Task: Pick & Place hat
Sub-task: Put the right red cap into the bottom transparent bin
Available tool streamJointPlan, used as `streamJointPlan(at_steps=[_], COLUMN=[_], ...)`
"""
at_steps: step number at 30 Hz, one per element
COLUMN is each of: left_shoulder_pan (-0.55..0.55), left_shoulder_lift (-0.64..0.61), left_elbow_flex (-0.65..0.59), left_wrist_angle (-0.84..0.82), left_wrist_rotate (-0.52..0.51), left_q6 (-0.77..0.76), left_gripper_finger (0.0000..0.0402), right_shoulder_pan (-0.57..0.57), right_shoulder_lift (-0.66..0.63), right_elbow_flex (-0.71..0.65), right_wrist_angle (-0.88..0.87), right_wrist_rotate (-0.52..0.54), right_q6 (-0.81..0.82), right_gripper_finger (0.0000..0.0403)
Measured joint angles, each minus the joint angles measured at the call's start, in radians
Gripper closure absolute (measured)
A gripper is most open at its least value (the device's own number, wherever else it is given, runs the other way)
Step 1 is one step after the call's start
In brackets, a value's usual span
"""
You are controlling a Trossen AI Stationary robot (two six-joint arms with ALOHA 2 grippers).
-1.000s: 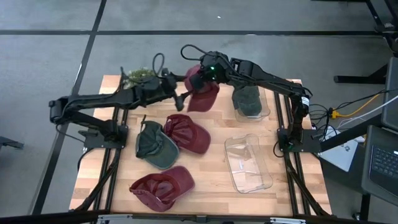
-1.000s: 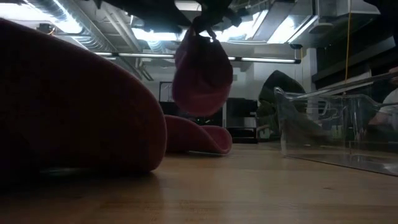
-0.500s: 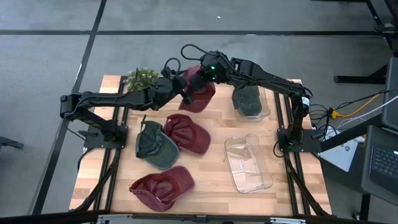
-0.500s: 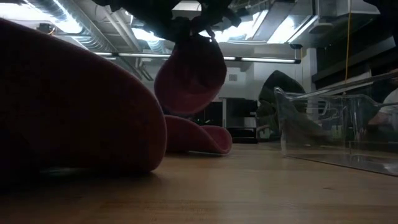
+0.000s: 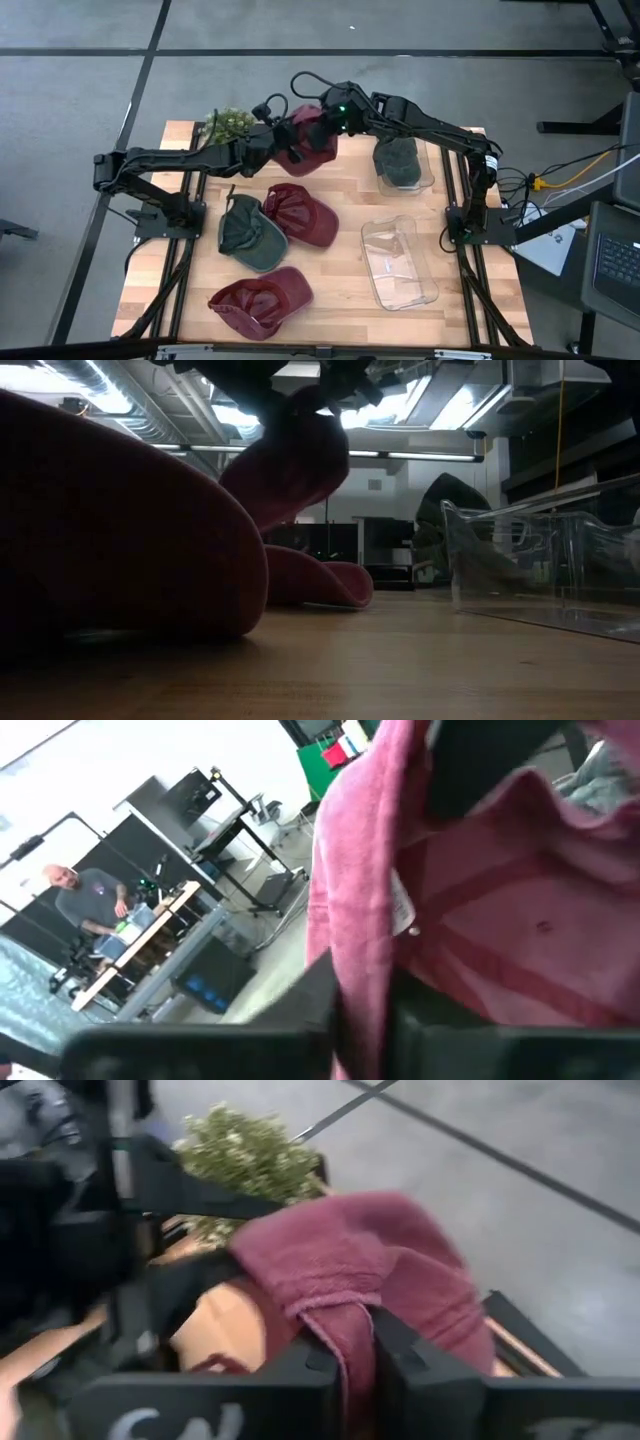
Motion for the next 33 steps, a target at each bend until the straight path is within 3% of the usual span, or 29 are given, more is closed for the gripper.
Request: streamJointPlan(at_steps=[8, 12, 22, 25, 28, 30, 33], left_shoulder_pan=[0.042, 0.069, 0.144, 0.181, 0.221, 0.252, 0.297], left_shoulder_lift=[-0.110, -0.213, -0.438, -0.479, -0.502, -0.511, -0.517], left_elbow_flex=[0.000, 0.000, 0.000, 0.000, 0.000, 0.000, 0.000], left_wrist_angle=[-0.155, -0.249, -0.257, -0.194, -0.121, -0.082, 0.002], left_wrist_rotate=[0.013, 0.110, 0.683, 0.894, 1.091, 1.203, 1.343], left_q6=[0.025, 0.013, -0.037, -0.118, -0.204, -0.276, -0.425], left_gripper_finger=[0.0398, 0.0398, 0.0399, 0.0399, 0.0399, 0.0399, 0.0399], right_shoulder_pan=[-0.006, -0.019, -0.022, -0.017, -0.006, 0.014, 0.056], right_shoulder_lift=[-0.026, -0.063, -0.126, -0.126, -0.126, -0.126, -0.126], right_elbow_flex=[0.000, 0.000, 0.001, 0.001, 0.001, 0.001, 0.001], right_wrist_angle=[-0.017, -0.022, -0.013, -0.013, 0.019, 0.069, 0.162], right_wrist_rotate=[-0.157, -0.227, -0.269, -0.276, -0.366, -0.434, -0.449], right_q6=[-0.098, -0.138, -0.370, -0.421, -0.477, -0.512, -0.569], right_gripper_finger=[0.0307, 0.0250, 0.0145, 0.0132, 0.0126, 0.0126, 0.0128])
